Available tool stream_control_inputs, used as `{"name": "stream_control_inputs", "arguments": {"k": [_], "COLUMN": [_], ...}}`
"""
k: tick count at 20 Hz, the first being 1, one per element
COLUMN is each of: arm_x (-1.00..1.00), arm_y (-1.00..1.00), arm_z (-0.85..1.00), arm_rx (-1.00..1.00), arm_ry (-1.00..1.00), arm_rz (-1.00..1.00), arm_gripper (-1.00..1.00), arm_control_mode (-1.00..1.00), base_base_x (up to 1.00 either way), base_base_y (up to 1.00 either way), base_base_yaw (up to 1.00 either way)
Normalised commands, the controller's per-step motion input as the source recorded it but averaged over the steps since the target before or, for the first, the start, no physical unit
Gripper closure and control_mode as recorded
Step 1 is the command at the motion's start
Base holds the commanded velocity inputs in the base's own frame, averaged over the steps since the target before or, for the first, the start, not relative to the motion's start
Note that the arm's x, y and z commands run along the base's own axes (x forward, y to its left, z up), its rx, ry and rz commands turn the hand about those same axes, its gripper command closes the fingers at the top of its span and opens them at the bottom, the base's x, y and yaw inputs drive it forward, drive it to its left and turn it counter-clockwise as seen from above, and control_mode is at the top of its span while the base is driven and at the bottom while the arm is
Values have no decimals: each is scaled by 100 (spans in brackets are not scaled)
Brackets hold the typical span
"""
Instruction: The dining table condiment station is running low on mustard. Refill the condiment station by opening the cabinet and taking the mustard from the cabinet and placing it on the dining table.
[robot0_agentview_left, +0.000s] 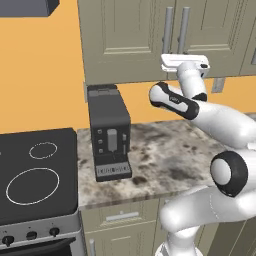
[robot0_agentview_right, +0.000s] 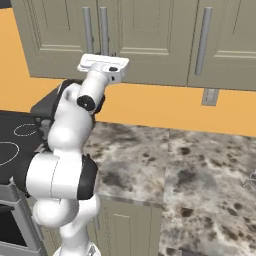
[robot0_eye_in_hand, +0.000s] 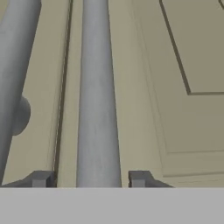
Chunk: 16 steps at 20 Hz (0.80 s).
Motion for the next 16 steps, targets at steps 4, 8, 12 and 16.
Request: {"name": "stream_control_inputs", "arguments": {"k": [4, 8, 12, 16], "arm_x": [0, -8, -22, -22], "arm_y": [-26, -20, -24, -34], "arm_z": [90, 100, 100, 96], "arm_rx": [0, -2, -3, -2], "arm_ry": [29, 30, 32, 30], "arm_rz": [7, 9, 8, 3], "arm_gripper": [100, 100, 100, 100], "arm_control_mode": [-100, -100, -100, -100], "base_base_x": [0, 0, 0, 0], "base_base_y": [0, 0, 0, 0], "base_base_yaw": [0, 0, 0, 0]}}
